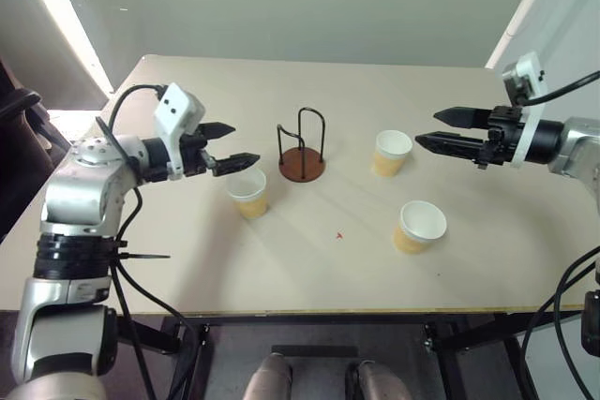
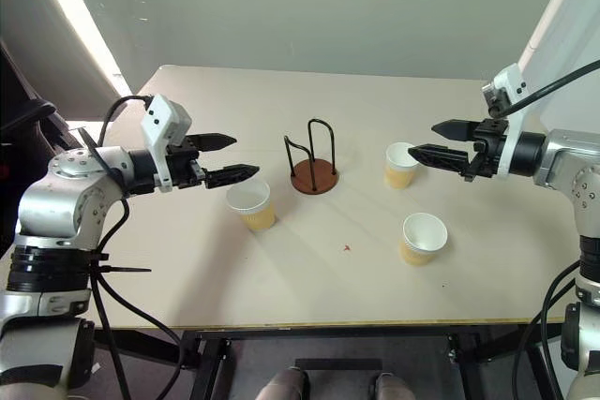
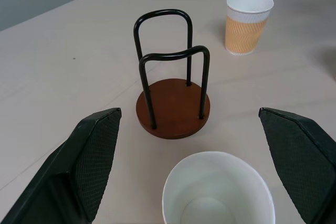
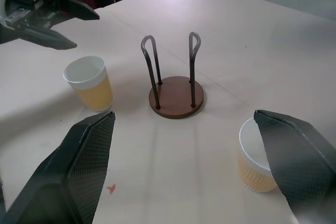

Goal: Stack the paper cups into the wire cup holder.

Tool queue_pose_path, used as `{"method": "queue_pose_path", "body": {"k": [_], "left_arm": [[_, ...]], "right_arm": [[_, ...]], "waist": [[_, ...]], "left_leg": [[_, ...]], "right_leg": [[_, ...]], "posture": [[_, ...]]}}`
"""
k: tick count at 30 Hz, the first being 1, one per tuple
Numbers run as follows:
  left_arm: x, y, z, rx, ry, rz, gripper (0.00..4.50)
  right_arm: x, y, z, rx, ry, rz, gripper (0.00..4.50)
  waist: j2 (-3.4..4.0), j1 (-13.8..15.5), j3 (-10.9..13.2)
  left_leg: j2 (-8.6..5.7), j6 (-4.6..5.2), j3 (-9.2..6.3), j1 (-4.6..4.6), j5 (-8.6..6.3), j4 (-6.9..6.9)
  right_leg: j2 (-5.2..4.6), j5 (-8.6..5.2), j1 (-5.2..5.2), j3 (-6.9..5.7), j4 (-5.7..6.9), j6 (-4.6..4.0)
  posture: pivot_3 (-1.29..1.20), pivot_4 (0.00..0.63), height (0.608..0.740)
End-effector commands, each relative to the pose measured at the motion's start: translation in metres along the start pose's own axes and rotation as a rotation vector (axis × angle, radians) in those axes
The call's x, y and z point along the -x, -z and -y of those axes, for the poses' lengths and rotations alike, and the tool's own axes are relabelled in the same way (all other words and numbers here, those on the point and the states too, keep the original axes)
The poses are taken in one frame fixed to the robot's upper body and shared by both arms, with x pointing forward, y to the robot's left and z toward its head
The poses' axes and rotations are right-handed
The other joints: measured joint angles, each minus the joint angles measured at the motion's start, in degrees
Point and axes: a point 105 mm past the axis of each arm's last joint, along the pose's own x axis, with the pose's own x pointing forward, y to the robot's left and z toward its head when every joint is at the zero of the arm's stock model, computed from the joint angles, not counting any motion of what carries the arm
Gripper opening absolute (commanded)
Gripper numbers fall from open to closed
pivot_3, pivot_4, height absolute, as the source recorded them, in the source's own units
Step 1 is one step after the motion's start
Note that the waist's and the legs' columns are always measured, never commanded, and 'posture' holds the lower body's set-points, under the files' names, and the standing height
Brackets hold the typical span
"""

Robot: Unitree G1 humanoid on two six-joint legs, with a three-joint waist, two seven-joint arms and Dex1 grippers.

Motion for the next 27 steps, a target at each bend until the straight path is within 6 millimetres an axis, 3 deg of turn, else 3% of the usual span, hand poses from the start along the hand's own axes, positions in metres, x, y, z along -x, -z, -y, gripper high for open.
{"method": "queue_pose_path", "body": {"k": [1,13,22,27], "left_arm": [[-0.005,-0.007,0.002,-0.028,-0.003,0.015,4.5],[-0.04,-0.003,0.022,0.025,0.056,0.02,4.5],[-0.074,-0.006,0.007,0.021,0.012,0.02,4.5],[-0.094,-0.011,0.014,0.056,0.053,0.054,4.5]], "right_arm": [[0.002,-0.013,-0.003,0.058,0.005,0.028,4.4],[0.003,-0.015,-0.006,0.066,0.007,0.033,4.4],[0.001,-0.019,-0.012,0.075,-0.006,0.039,4.4],[0.002,-0.021,-0.013,0.08,-0.004,0.044,4.4]], "waist": [[0.0,0.0,0.0],[0.0,0.1,0.0],[-0.01,0.4,0.0],[-0.01,0.4,0.0]], "left_leg": [[0.0,0.0,0.0,0.0,0.0,0.0],[-0.03,0.0,0.03,0.0,0.0,0.04],[-0.07,0.04,0.02,0.0,0.02,0.13],[-0.16,0.13,0.07,0.0,-0.03,0.15]], "right_leg": [[0.0,0.01,0.0,0.0,0.0,0.01],[0.0,0.04,0.04,0.01,0.0,0.07],[-0.01,0.1,0.11,0.01,-0.02,0.18],[-0.06,0.09,0.16,0.07,-0.1,0.31]], "posture": [[0.0,0.15,0.74],[0.0,0.15,0.74],[0.0,0.15,0.74],[0.0,0.15,0.74]]}}
